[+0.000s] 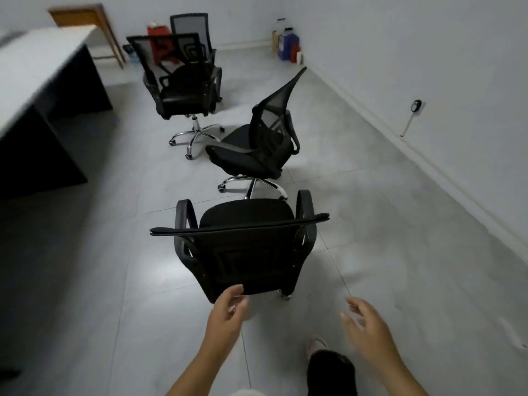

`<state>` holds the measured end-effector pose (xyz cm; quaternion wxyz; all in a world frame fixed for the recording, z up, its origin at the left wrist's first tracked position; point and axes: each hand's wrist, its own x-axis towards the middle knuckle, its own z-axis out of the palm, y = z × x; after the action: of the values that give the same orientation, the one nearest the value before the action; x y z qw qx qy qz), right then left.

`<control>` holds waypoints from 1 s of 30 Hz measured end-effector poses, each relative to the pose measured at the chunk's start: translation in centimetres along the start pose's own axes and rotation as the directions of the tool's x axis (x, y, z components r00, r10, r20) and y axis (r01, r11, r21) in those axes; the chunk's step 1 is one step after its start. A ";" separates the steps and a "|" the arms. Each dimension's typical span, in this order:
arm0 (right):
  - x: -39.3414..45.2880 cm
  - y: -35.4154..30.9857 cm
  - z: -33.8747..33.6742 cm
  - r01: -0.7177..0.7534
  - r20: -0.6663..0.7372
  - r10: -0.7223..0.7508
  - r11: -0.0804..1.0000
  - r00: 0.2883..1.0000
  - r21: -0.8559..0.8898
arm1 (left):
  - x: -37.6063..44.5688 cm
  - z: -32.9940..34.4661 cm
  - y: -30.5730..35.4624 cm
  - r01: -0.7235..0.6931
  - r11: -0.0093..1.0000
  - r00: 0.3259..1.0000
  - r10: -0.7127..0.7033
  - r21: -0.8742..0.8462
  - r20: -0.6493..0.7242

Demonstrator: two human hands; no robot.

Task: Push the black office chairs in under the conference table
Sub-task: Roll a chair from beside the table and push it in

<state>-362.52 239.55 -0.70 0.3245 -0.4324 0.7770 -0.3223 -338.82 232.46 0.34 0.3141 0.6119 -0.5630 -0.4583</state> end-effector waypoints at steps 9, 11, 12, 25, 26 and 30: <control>15.8 -9.4 1.0 0.685 0.263 -0.644 0.589 0.719 -0.429 | 9.2 -0.3 4.4 0.021 0.947 0.850 0.152 0.321 -0.505; 17.0 -10.6 2.3 0.712 0.351 -0.636 0.497 0.687 -0.496 | 10.4 -0.8 4.9 0.117 0.924 0.833 0.108 0.364 -0.542; 17.4 -11.1 2.7 0.701 0.376 -0.605 0.491 0.702 -0.518 | 10.9 -1.3 4.9 0.157 0.919 0.827 0.079 0.363 -0.556; 27.3 -8.0 1.2 0.771 0.362 -0.721 0.371 0.591 -0.519 | 15.7 -2.9 4.8 -0.126 0.595 0.979 0.202 0.794 0.004; 28.7 -7.9 0.6 0.777 0.352 -0.742 0.351 0.571 -0.522 | 15.7 -2.3 4.9 -0.148 0.605 0.982 0.186 0.782 0.042; 34.1 -8.9 -1.7 0.796 0.356 -0.786 0.265 0.505 -0.544 | 16.5 1.0 5.4 -0.223 0.634 0.975 0.147 0.741 0.167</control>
<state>-373.86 206.19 -0.46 -0.0467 -0.8451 0.5122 -0.1455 -342.77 215.54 1.43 0.0507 0.6043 -0.7756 -0.1755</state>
